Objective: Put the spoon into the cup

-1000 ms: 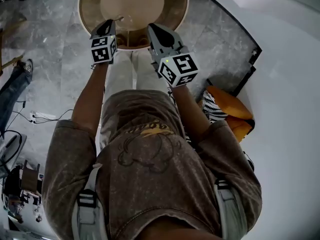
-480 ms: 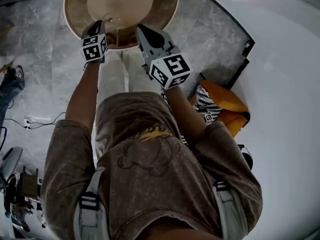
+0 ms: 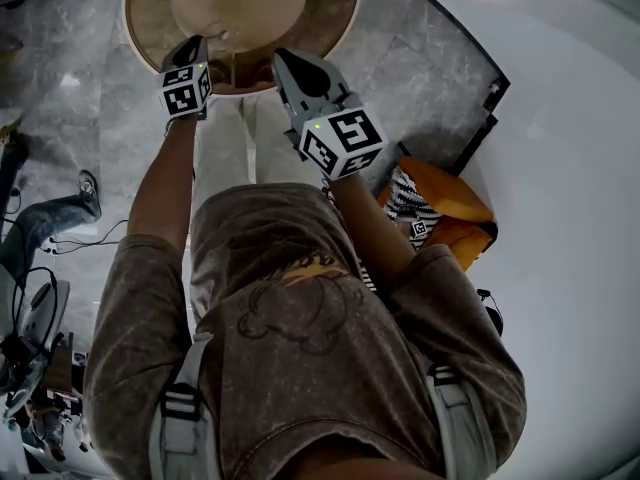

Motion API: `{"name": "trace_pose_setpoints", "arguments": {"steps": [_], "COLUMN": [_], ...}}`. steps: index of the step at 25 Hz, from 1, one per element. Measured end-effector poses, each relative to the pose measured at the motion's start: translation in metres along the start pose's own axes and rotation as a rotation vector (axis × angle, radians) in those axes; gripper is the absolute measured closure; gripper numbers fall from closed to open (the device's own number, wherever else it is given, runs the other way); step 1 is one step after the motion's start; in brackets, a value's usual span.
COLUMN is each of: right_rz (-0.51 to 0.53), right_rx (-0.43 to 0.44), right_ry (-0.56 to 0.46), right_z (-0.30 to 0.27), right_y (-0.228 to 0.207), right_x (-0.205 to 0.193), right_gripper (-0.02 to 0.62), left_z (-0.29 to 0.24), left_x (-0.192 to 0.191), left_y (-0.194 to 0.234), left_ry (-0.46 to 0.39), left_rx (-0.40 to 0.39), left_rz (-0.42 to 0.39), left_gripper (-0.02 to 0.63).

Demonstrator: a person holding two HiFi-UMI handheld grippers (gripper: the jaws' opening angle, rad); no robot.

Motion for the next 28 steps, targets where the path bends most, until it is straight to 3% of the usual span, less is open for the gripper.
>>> {"name": "trace_pose_setpoints", "arguments": {"steps": [6,14,28], "right_rz": [0.004,-0.012,-0.019], "right_rx": [0.005,0.004,0.009], "right_ry": [-0.002,0.016,0.025], "right_z": [0.016,-0.006,0.001], "right_y": [0.006,-0.005,-0.005], "right_x": [-0.012,-0.011,-0.015], "right_gripper": [0.575,0.575,0.575], "left_z": [0.005,-0.016,-0.01], "left_x": [-0.015,-0.01,-0.016], "left_y": [-0.008,0.002,0.0], "left_ry": [0.007,0.035,0.057], "left_rx": [0.026,0.022,0.037], "left_rz": [-0.035,-0.046,-0.037], "left_gripper": [0.546,0.537,0.402]}}
Point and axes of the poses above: the fingertips, and each gripper's own axes: z backward along the fingers, y to its left, x out of its top, the point moved 3 cm from there along z, backward along the fingers, and after that the axes turned 2 degrees about z, right-handed, at the moved point
